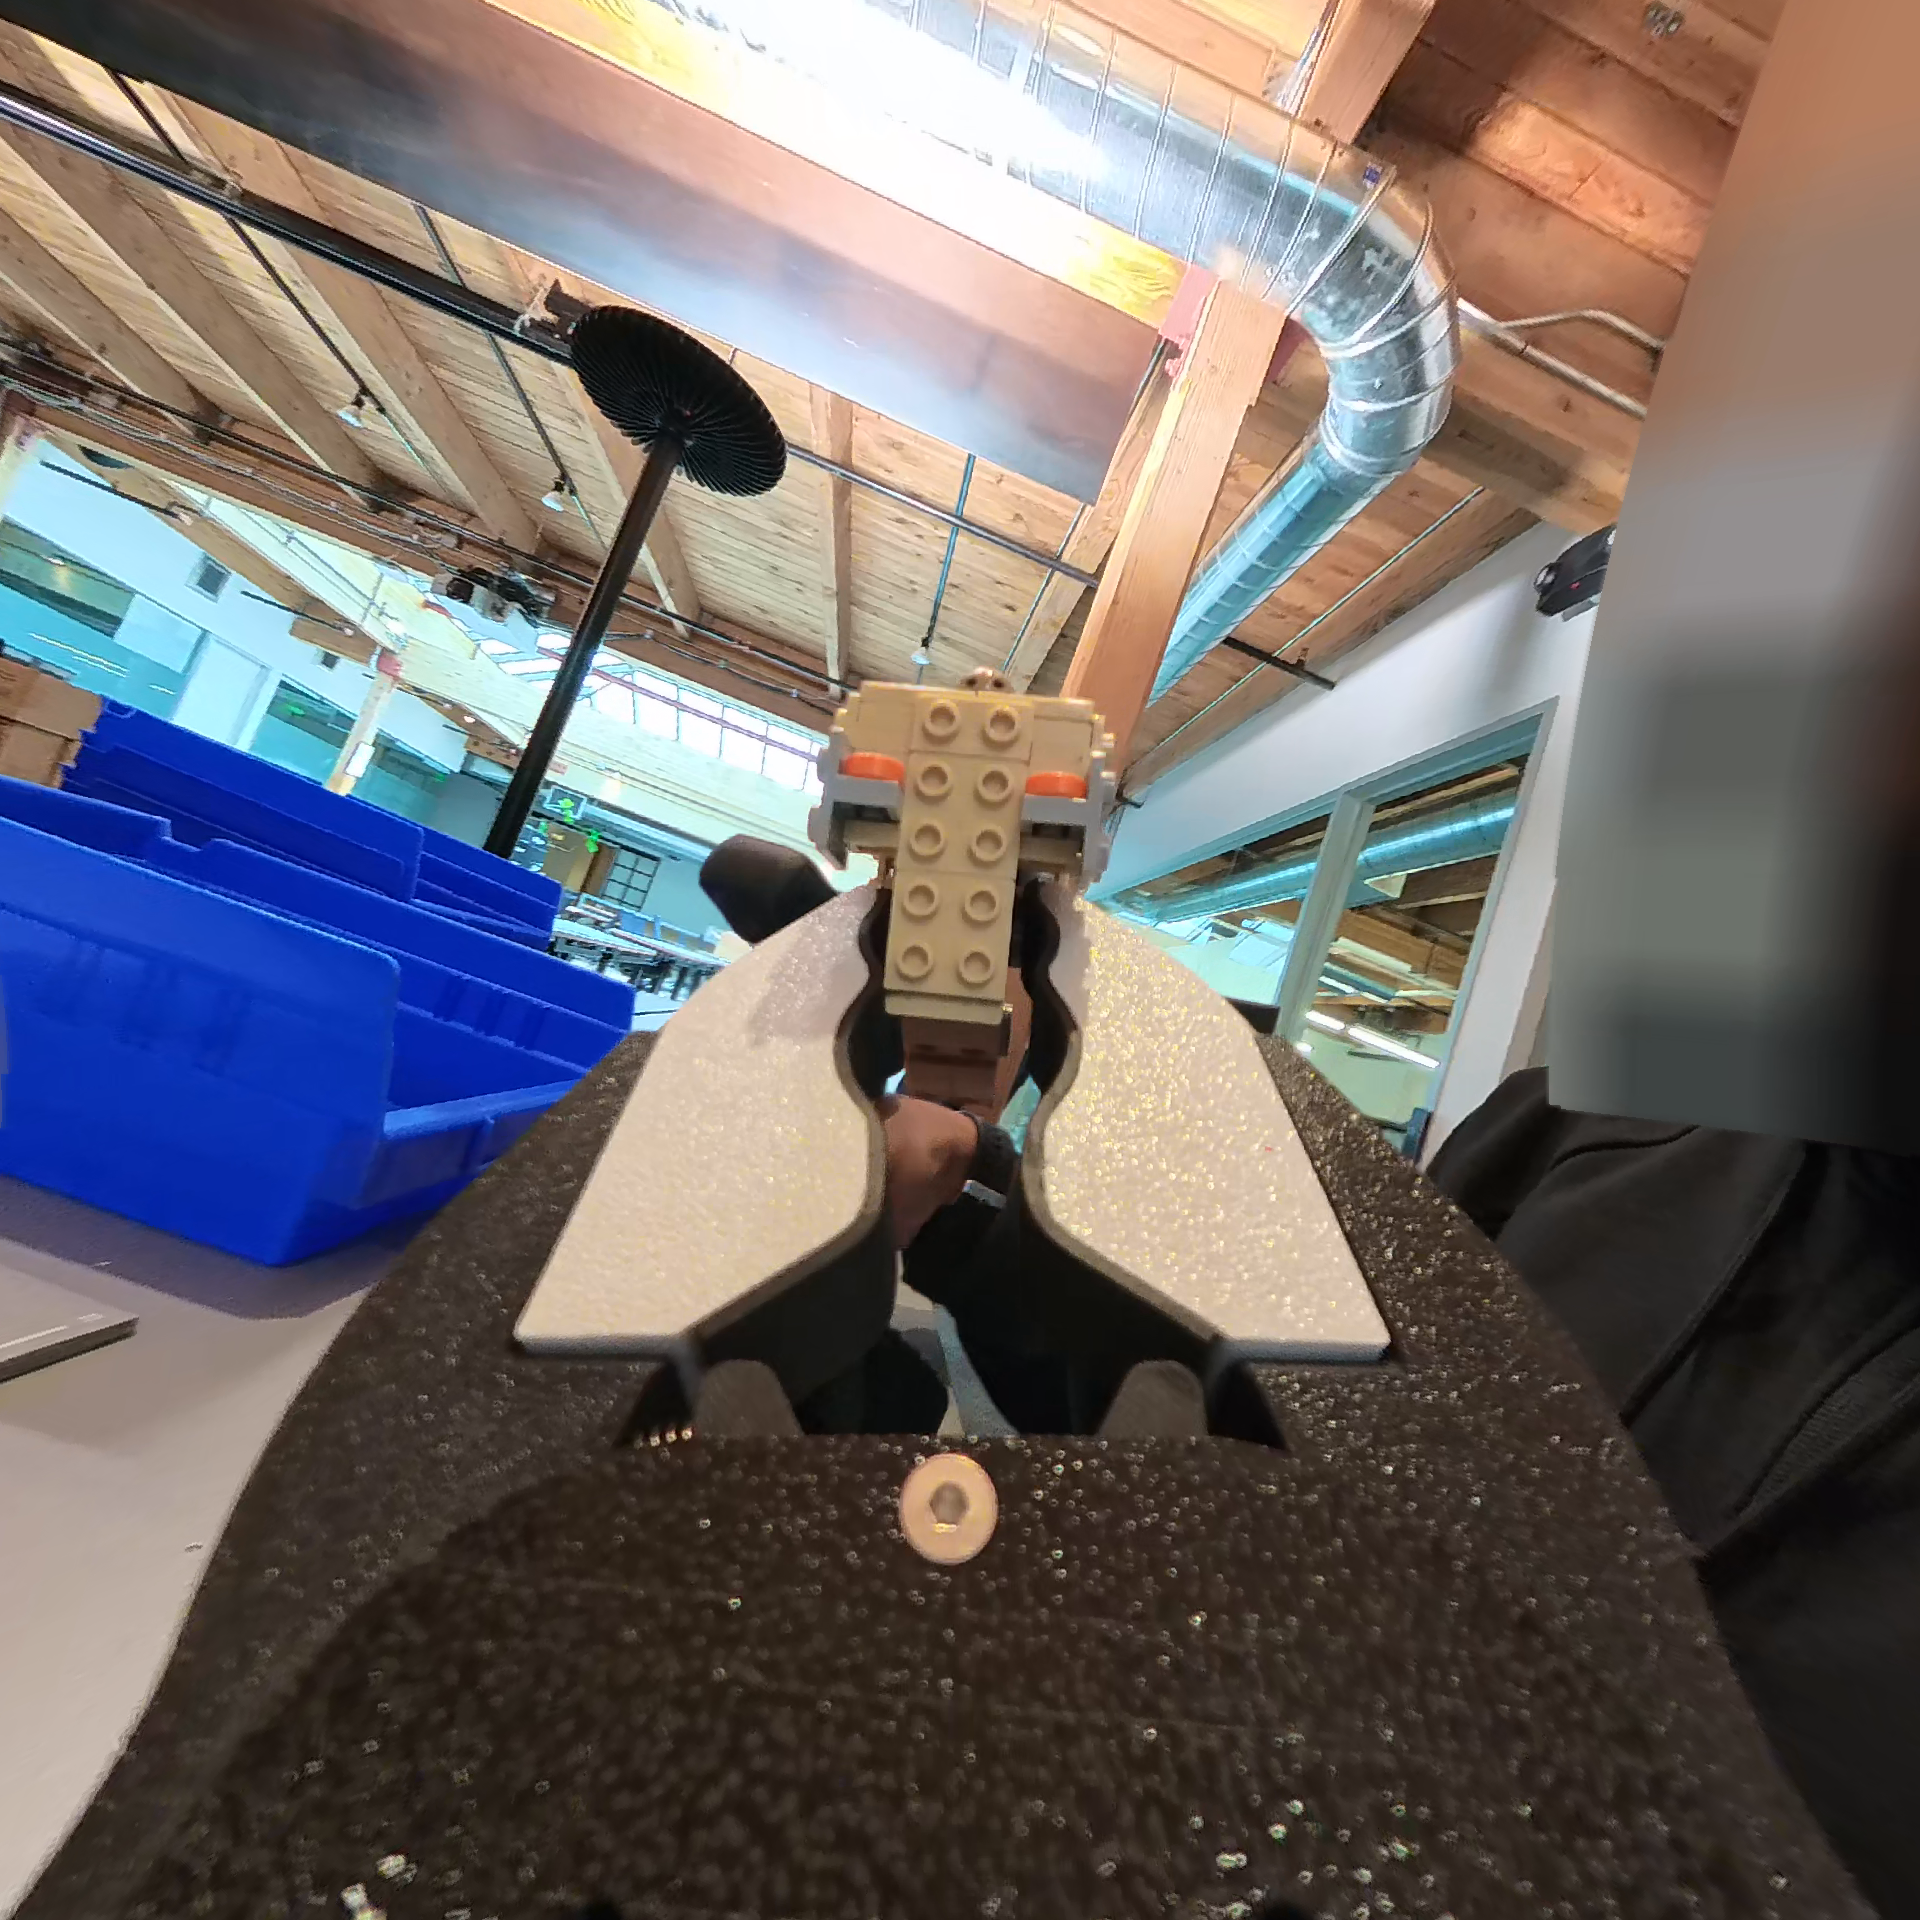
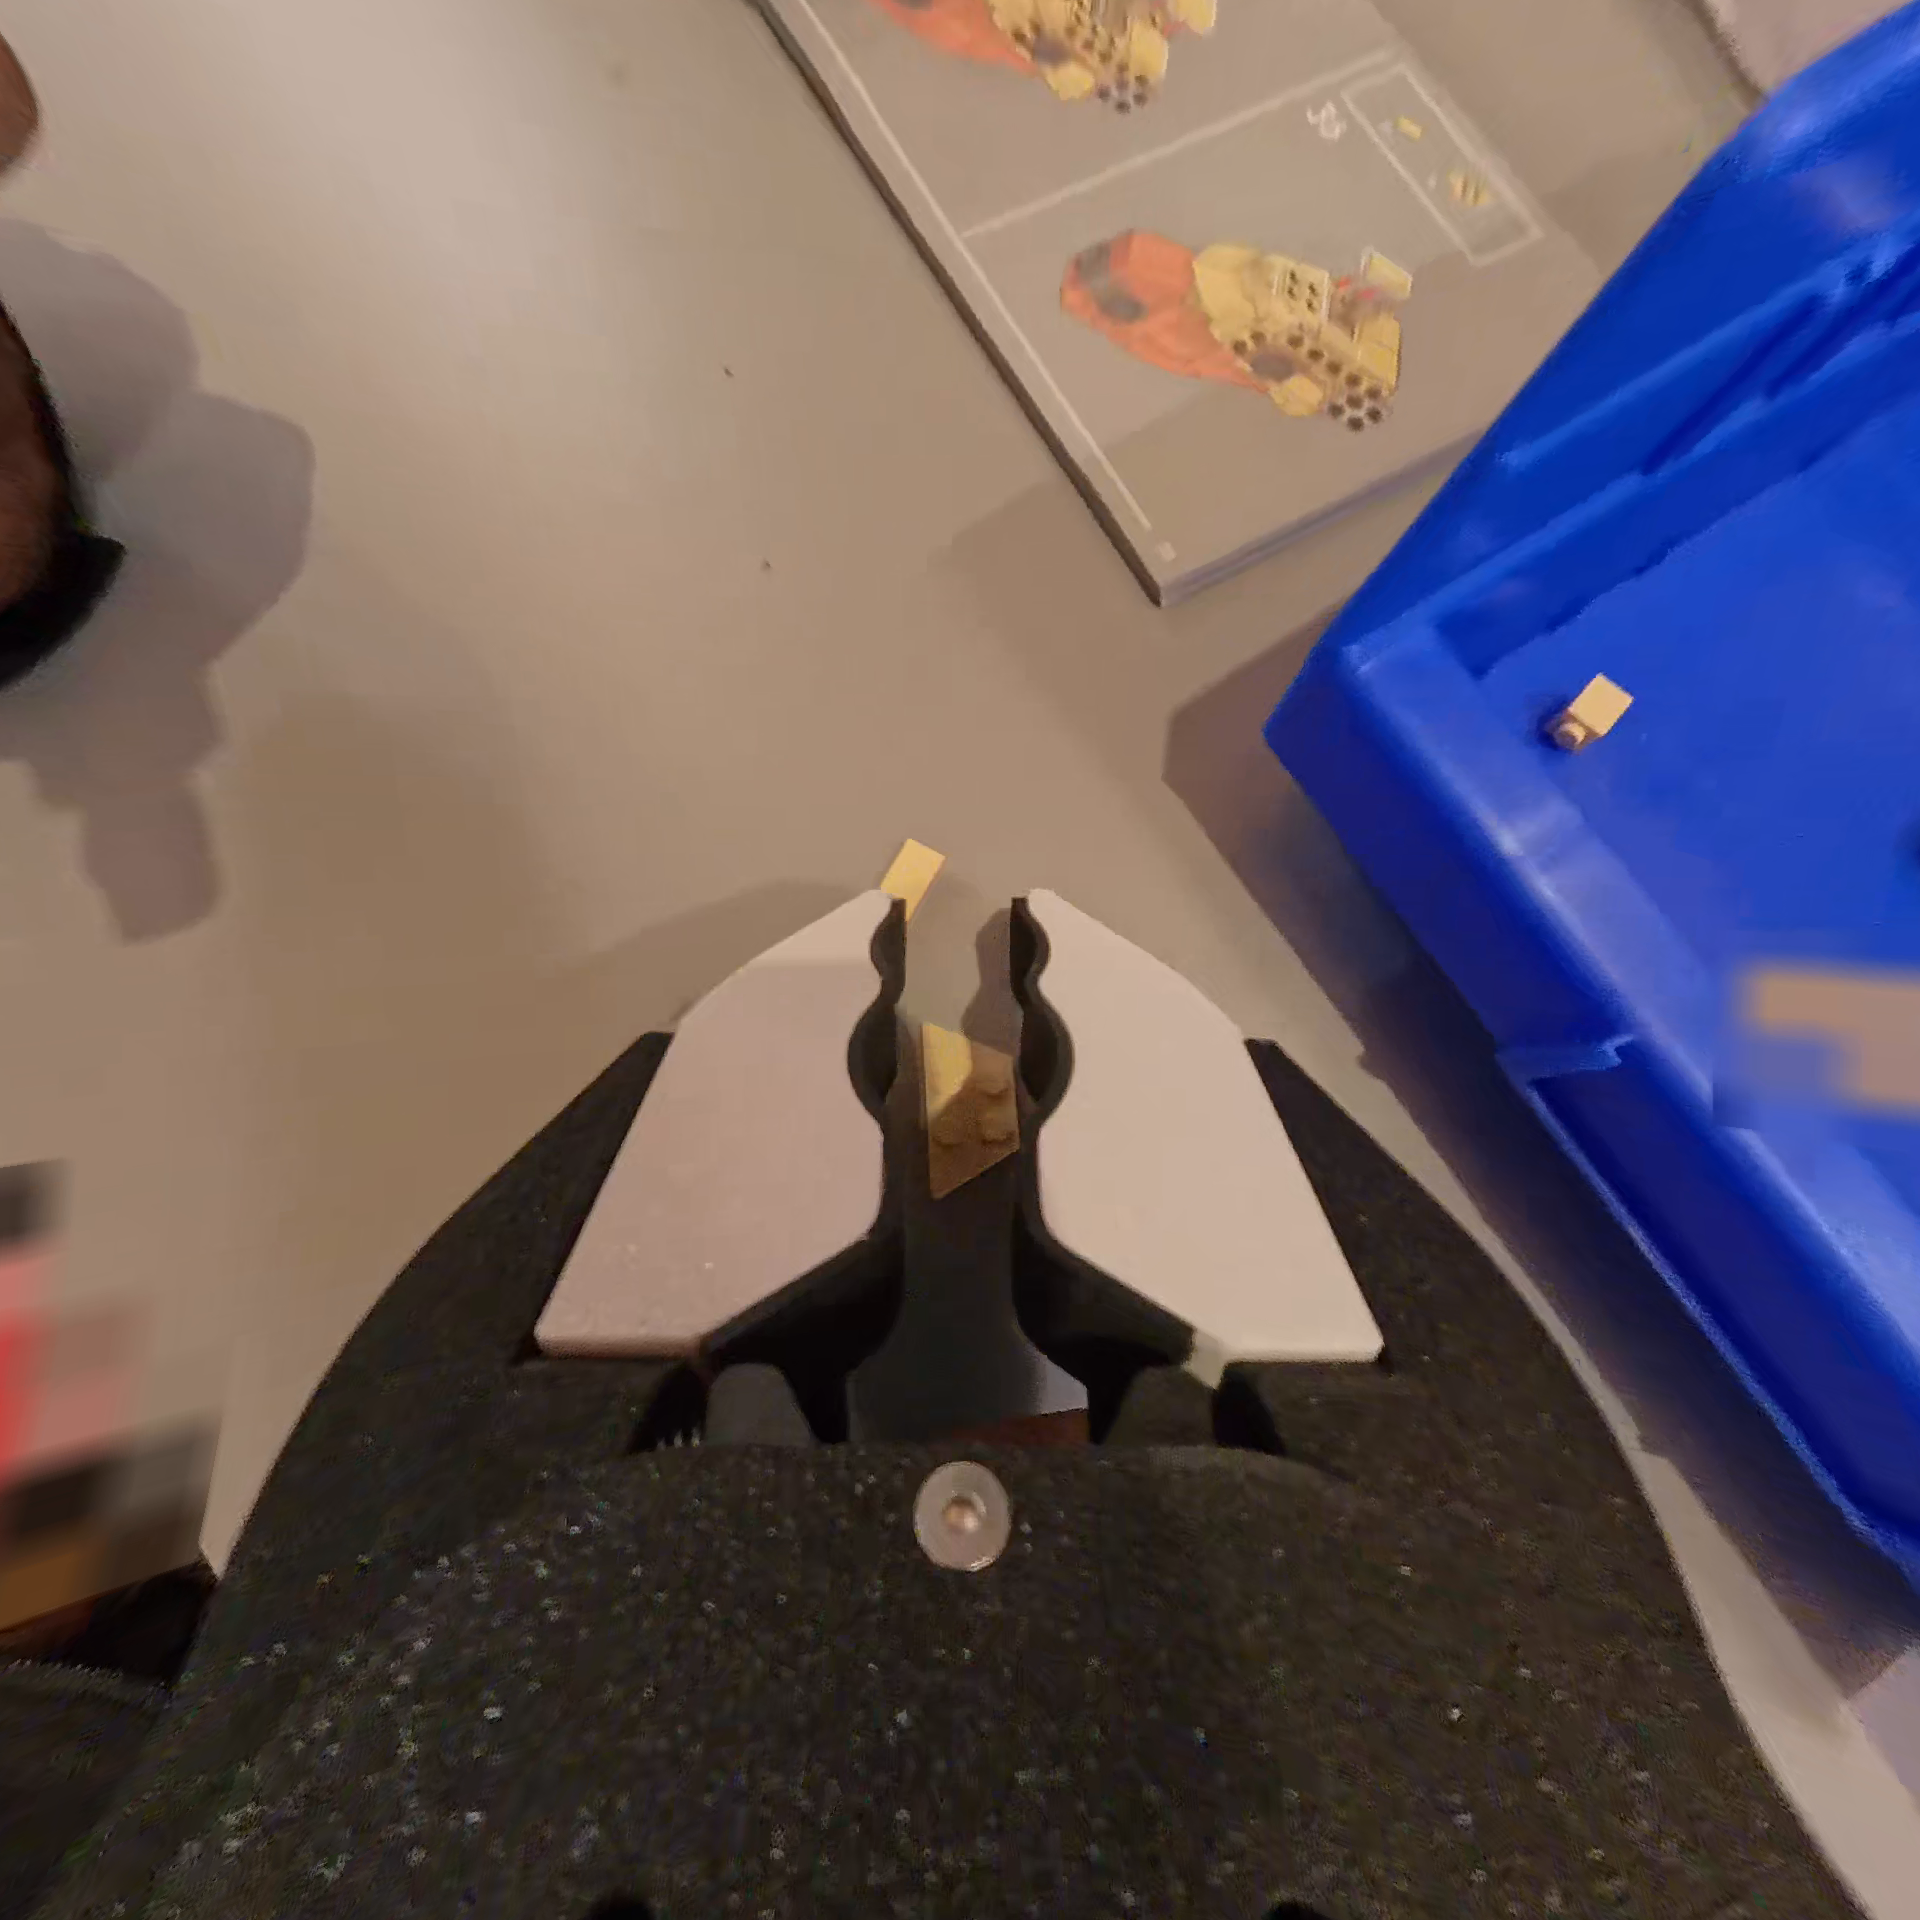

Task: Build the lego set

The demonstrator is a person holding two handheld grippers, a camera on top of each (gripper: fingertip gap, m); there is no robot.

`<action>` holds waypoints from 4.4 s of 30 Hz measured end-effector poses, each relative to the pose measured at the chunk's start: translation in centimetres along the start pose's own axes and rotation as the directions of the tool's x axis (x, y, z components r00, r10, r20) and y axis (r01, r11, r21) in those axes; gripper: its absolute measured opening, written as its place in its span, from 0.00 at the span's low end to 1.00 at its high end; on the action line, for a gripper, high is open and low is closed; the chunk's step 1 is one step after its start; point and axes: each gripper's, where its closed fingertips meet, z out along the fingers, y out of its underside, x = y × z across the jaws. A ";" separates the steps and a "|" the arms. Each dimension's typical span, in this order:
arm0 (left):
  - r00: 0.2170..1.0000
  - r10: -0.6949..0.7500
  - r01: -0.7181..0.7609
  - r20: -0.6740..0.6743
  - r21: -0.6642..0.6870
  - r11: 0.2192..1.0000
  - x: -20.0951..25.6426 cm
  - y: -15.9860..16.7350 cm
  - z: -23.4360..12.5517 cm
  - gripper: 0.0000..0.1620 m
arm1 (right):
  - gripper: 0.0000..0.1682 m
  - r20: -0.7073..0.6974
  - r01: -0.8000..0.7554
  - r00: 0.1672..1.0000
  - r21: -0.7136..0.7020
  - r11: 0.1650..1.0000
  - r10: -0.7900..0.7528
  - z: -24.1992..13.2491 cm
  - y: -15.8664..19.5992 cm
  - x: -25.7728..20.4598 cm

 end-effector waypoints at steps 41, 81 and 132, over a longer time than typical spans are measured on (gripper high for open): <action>0.953 0.064 -0.074 -0.296 -0.021 0.997 5.5 0.9 0.6 0.14 | 0.04 0.288 0.448 0.815 0.239 0.861 -0.504 -15.4 -14.7 -13.6; 0.951 0.128 -0.143 -0.282 -0.033 0.989 5.8 1.3 0.7 0.14 | 0.05 0.416 0.482 0.782 0.068 0.873 -0.464 -12.8 -14.9 -16.6; 0.927 0.089 -0.086 -0.364 0.024 0.996 7.1 0.8 0.5 0.14 | 0.16 0.467 0.414 0.691 0.369 0.832 -0.551 -15.3 -14.4 -17.9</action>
